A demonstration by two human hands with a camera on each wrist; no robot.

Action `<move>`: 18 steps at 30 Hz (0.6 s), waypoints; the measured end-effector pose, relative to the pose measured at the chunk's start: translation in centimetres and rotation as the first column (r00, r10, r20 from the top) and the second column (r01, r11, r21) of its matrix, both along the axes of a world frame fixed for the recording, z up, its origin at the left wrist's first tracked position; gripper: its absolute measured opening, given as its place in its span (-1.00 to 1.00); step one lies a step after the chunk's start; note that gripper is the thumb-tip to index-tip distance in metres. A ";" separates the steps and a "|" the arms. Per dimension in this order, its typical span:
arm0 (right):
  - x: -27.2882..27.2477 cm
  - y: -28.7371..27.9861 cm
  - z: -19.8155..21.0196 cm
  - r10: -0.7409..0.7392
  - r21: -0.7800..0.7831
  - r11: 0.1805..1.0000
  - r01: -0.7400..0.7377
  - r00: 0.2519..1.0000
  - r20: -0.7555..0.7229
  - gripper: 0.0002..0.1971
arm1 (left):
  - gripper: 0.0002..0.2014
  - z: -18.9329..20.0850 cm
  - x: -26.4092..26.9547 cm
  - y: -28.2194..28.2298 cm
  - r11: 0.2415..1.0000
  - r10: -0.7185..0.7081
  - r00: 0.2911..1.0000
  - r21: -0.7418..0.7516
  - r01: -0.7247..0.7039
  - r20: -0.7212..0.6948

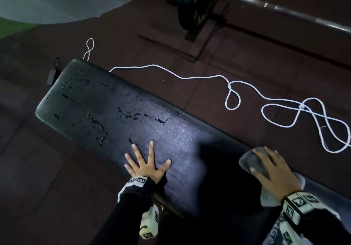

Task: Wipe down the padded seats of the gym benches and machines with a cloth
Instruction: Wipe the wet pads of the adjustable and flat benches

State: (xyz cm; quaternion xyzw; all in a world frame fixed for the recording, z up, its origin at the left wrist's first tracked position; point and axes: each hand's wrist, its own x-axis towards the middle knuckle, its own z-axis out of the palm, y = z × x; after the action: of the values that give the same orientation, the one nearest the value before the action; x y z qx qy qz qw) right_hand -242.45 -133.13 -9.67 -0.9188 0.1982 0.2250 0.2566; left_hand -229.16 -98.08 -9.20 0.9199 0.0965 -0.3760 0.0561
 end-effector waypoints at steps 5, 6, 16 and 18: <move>2.9 1.2 -0.6 -0.093 -0.084 0.992 0.095 0.995 0.033 -0.47 | -0.04 0.0 -0.2 0.4 0.998 -0.034 0.999 -0.052 0.034 0.012; 3.7 1.3 -0.6 -0.113 -0.075 0.991 0.113 0.994 0.003 -0.50 | -0.07 -0.1 -0.4 0.6 0.997 -0.027 0.999 -0.071 0.029 0.021; 11.2 5.4 -0.6 -0.105 -0.024 0.994 0.103 0.990 -0.089 -0.02 | -0.27 0.1 5.4 8.4 0.980 0.165 0.979 -0.131 -0.149 0.120; 13.5 7.0 -0.4 -0.083 -0.014 0.996 0.082 0.992 -0.094 -0.13 | -0.32 0.1 8.4 10.8 0.977 0.182 0.970 -0.136 -0.161 0.159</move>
State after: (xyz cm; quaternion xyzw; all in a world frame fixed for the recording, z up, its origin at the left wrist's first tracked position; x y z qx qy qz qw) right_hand -228.94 -126.09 -10.09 -0.8993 0.2492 0.2566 0.2516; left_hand -220.79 -87.24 -9.09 0.9316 0.1475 -0.2949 0.1527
